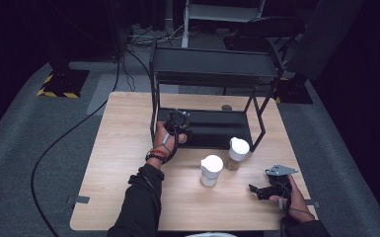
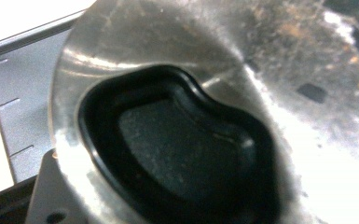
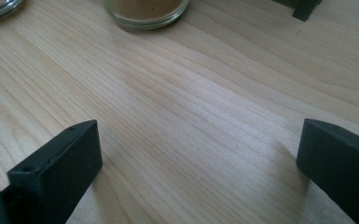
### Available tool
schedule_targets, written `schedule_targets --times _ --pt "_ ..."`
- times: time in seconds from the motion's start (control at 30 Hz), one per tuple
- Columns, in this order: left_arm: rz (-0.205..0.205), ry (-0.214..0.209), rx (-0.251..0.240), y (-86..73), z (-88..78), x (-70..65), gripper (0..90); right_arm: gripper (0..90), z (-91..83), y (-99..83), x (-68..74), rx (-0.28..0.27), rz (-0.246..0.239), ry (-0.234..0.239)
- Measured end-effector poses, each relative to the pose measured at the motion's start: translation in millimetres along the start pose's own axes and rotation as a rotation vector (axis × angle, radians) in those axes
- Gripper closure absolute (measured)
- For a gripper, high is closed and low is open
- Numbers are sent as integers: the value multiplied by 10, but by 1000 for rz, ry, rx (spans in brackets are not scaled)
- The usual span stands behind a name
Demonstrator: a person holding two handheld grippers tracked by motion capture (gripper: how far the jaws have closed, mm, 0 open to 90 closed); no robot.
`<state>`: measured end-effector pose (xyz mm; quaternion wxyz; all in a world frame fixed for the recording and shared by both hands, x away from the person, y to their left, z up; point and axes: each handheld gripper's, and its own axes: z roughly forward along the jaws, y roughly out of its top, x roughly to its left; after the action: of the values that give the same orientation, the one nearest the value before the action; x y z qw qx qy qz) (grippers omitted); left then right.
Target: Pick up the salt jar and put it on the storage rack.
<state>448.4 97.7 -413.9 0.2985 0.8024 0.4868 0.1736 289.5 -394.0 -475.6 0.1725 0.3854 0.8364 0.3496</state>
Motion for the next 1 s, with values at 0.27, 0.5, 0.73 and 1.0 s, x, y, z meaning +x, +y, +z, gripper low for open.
schedule_targets --times 0.27,0.5,0.73,1.0 --pt "0 -6 5 8 1 15 299 0 0 1 0 0 0 0" --pt "-1 -11 11 19 -6 22 295 1 0 0 0 0 0 0" --pt "23 30 -1 20 -66 -53 164 1 0 0 0 0 0 0" --pt "51 93 -30 7 -151 -176 66 1 0 1 0 1 0 0"
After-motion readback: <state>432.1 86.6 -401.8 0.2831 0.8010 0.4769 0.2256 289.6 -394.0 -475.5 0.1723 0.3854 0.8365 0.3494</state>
